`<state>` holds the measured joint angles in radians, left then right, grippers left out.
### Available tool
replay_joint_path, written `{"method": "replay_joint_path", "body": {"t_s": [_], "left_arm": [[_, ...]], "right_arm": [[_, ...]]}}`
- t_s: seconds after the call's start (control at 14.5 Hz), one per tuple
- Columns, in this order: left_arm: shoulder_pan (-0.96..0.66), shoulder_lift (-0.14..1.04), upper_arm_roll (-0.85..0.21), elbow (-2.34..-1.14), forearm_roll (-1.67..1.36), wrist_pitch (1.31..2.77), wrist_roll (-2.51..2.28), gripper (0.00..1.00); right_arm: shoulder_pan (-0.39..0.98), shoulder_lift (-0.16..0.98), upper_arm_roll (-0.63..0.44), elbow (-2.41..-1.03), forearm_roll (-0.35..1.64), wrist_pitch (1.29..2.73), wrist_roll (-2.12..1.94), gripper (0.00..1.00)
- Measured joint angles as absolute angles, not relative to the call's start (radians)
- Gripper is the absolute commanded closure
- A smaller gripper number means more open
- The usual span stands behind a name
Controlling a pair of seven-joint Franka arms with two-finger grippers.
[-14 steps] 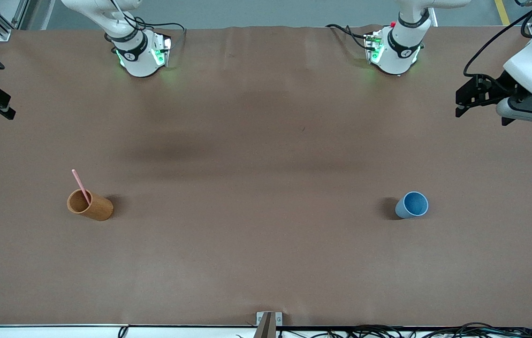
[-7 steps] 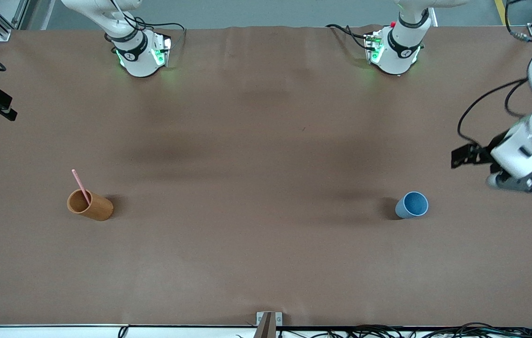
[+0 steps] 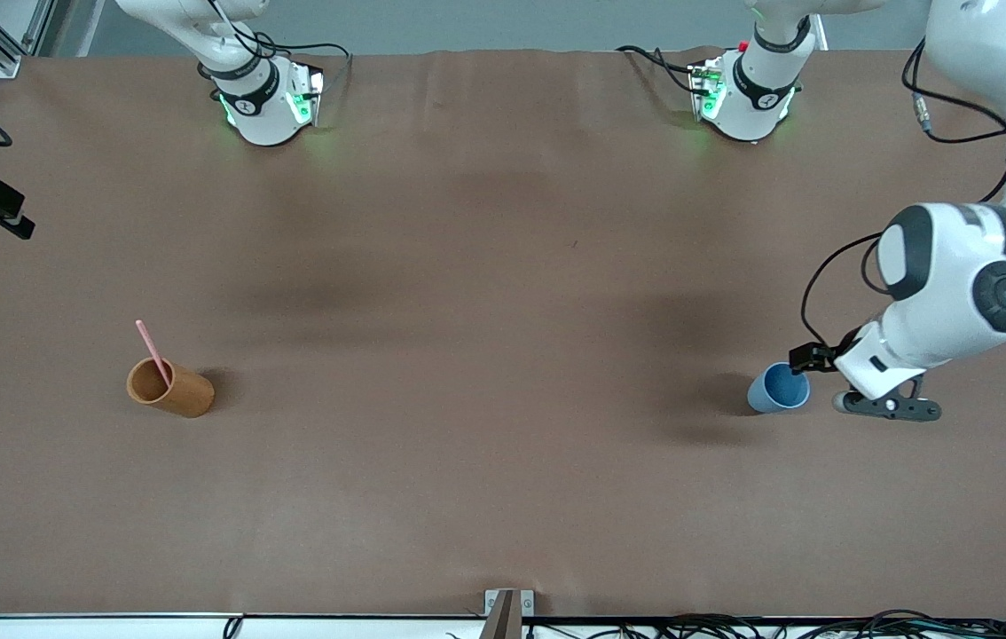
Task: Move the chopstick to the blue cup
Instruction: 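Grasp the blue cup with the left gripper and lift it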
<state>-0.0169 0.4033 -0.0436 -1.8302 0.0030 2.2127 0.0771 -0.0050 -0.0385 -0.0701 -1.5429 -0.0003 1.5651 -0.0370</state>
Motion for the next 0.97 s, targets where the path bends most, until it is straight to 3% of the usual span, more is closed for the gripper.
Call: {"method": "replay_joint_path", "body": {"t_s": [0.14, 0.28, 0.41, 0.48, 0.97], "left_arm": [[-0.013, 0.442, -0.043, -1.848, 0.003, 2.260, 0.077, 0.29], [-0.009, 0.468, -0.043, -1.849, 0.003, 2.278, 0.077, 0.73], [-0.007, 0.480, -0.043, -1.849, 0.006, 2.281, 0.077, 0.96], [-0.004, 0.481, -0.043, -1.849, 0.022, 2.281, 0.077, 1.00], [0.000, 0.483, -0.049, -1.829, 0.068, 2.307, 0.076, 1.00]], "right_arm": [[-0.005, -0.038, -0.070, -1.543, 0.000, 1.566, -0.037, 0.00], [-0.005, -0.038, -0.071, -1.543, 0.000, 1.566, -0.037, 0.00], [-0.005, -0.038, -0.071, -1.543, 0.000, 1.570, -0.037, 0.00], [-0.005, -0.038, -0.071, -1.543, 0.000, 1.572, -0.037, 0.00], [-0.005, -0.037, -0.071, -1.543, 0.001, 1.573, -0.037, 0.00]]}}
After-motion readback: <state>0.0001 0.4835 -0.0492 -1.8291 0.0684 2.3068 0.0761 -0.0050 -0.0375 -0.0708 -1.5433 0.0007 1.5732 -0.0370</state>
